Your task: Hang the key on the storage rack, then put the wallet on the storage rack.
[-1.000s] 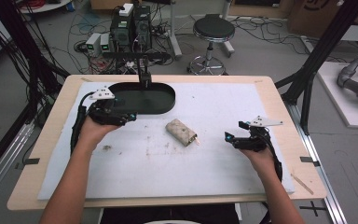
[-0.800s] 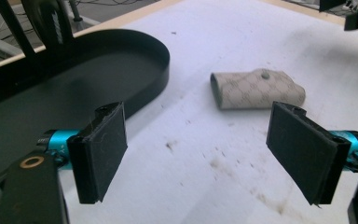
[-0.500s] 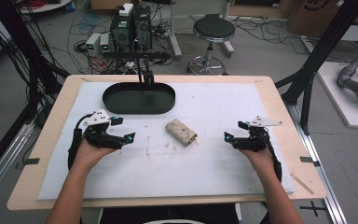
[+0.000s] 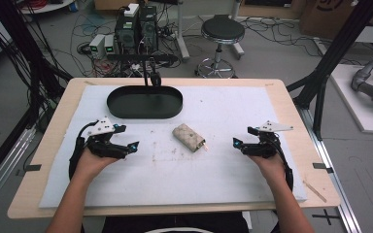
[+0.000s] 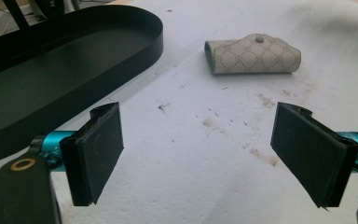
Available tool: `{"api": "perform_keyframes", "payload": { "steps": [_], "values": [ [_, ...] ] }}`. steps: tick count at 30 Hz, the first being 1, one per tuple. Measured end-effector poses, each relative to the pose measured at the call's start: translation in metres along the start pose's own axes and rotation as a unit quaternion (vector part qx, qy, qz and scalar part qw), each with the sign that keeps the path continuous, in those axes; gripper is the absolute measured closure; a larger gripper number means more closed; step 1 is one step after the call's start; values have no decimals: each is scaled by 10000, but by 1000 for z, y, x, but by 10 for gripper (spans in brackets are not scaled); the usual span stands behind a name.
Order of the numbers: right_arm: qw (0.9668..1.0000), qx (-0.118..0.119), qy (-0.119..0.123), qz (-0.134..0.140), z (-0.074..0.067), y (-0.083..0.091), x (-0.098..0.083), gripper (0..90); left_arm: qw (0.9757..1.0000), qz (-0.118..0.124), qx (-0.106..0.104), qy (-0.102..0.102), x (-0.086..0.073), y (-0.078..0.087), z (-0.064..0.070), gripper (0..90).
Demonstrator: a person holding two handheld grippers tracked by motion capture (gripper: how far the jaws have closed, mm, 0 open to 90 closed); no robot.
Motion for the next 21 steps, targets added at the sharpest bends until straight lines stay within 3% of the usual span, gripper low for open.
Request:
{"api": "perform_keyframes", "payload": {
  "steps": [9,21],
  "values": [
    [9999,48,-134,70,-2,-1,1,171,10000,58,-1,64,-3,3,-2,169],
    [9999,135,14,84,-15,-10,7,171,9994,149,237,200,-10,20,-10,168]
  ]
}}
Point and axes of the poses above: each handheld gripper's, and its own axes: y roughly backward along the jaws, x roughly out of its top, z roughly to its right, the point moved 9 cm from there along -y, roughly forward along the jaws
